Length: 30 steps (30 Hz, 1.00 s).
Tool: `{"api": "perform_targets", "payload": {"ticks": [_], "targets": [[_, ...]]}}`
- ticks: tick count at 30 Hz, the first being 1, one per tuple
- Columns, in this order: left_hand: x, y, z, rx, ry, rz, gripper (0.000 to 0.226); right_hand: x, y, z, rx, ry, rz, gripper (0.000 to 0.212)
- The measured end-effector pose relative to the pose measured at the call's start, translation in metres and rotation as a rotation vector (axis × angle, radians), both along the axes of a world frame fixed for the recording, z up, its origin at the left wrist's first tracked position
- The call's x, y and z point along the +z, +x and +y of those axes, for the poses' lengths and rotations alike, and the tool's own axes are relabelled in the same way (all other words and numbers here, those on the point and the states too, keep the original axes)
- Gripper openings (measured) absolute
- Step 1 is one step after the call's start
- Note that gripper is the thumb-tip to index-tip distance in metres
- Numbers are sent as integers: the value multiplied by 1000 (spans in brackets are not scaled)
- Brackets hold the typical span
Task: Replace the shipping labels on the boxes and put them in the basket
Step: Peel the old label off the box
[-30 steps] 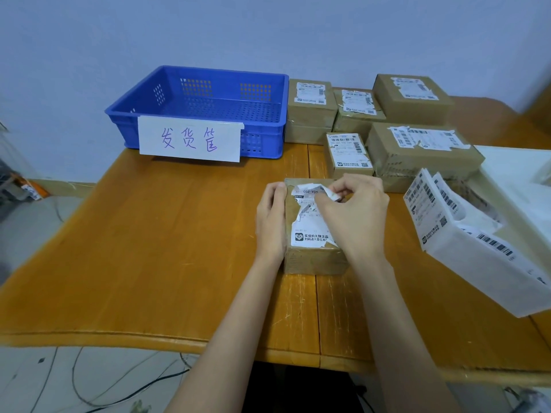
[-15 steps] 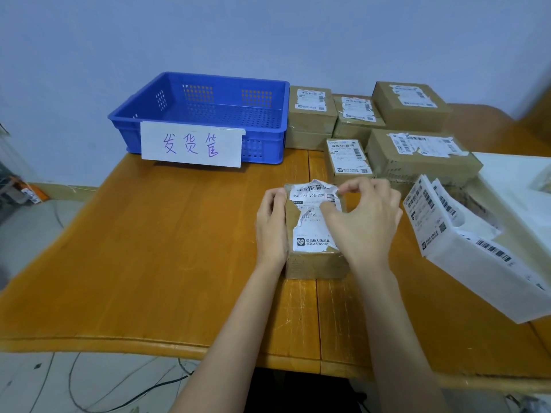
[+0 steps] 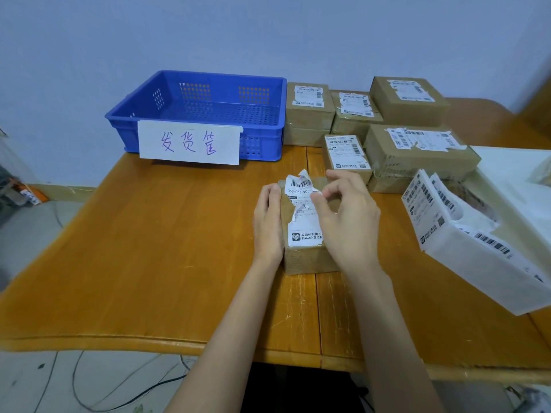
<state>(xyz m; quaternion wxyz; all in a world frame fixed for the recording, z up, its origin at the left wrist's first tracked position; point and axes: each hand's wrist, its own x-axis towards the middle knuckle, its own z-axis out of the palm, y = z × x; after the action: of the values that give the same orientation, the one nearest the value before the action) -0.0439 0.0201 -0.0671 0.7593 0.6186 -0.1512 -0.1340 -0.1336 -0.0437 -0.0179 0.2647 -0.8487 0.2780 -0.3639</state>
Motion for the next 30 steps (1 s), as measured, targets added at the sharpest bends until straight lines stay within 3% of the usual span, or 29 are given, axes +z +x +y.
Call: {"api": "perform_targets", "payload": {"ticks": [3,5,6,8,9,10,14,20,25,30], "targets": [[-1,-1,-1,-11,15,-4,24,-2,-2,-1,-26,36,6,12],[-2,-2,-2,-11,23,-11,23,-4,-6,-2,0,129,-106,9],[-2,-2,-2,-10,24,-11,23,-4,-8,-1,41,192,-191,24],[-1,-1,-2,-11,25,-12,23,-3,-13,4,103,309,-355,72],[-1,-1,-2,-12,28,-14,22,-4,-14,5,80,328,-370,84],[-1,-1,-2,-9,34,-14,23,-4,-13,7,36,330,-346,83],[2,-2,-3,10,52,-4,23,-8,-12,11,-131,280,-89,35],[0,-1,-3,14,66,-9,23,-1,-7,10,-182,6,40,7],[-1,-3,-2,6,23,-26,24,-8,1,22,-104,22,-182,12],[-4,1,-2,3,120,-79,24,-11,-4,20,-47,169,-341,11]]}}
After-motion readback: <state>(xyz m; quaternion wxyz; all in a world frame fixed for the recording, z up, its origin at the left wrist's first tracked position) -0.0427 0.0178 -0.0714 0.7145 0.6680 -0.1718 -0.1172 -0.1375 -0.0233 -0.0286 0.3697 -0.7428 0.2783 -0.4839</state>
